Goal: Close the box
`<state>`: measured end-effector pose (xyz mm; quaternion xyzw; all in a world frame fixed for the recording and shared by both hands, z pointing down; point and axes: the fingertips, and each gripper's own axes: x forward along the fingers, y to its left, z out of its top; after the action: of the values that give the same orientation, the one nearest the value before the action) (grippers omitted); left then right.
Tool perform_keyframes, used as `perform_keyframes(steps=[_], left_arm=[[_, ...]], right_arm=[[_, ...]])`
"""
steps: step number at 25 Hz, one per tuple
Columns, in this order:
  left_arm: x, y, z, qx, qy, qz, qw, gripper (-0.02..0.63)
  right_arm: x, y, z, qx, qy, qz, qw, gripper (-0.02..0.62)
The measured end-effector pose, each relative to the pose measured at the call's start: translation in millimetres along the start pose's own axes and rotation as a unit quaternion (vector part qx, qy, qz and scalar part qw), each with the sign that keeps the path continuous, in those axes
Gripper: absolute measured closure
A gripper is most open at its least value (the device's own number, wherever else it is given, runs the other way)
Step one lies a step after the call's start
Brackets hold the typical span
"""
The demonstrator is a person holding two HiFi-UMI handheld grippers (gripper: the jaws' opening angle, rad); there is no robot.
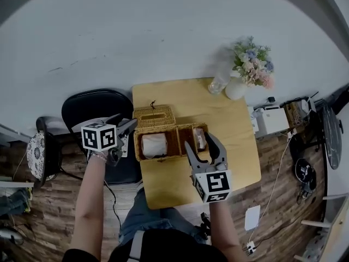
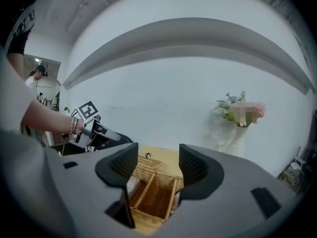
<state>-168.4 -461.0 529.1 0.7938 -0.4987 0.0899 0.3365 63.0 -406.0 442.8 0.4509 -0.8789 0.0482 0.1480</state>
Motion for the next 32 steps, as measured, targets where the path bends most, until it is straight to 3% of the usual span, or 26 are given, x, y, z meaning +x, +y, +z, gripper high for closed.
perform_keyframes(steps=[5,12,18,23,25,32], left_arm=[[29.6,31.4,-12.0,-0.076,0.054,-0.032,0.9951,0.316],[64.2,59.6,-36.7,-0.168,0.119,-0.075,0.9756,0.321],[87.6,63.1,-38.5,-0.253,0.128,-0.126,0.9506,0.335],[101.2,67.7,-39.5,-0.293,0.118,-0.139,0.9386,0.416],[102.4,70.4,-38.5,-0.298,0.110,-0.135,0.9385,0.457],[95.6,67.6,-21.3,-0.275,0.074,-0.142,0.9481,0.477]], right_arm=[[16.3,9.4,-2.1,0.007,0.010,-0.010,1.000,0.337],[35.5,34.2,-7.0,0.013,0.026,-0.011,1.000,0.337],[42.1,41.6,-17.7,0.016,0.043,-0.020,0.999,0.337],[42.5,40.0,-23.7,0.033,0.048,-0.029,0.998,0.337],[40.7,38.8,-26.6,0.042,0.051,-0.034,0.997,0.337],[36.1,47.6,-30.2,0.044,0.057,-0.036,0.997,0.337]])
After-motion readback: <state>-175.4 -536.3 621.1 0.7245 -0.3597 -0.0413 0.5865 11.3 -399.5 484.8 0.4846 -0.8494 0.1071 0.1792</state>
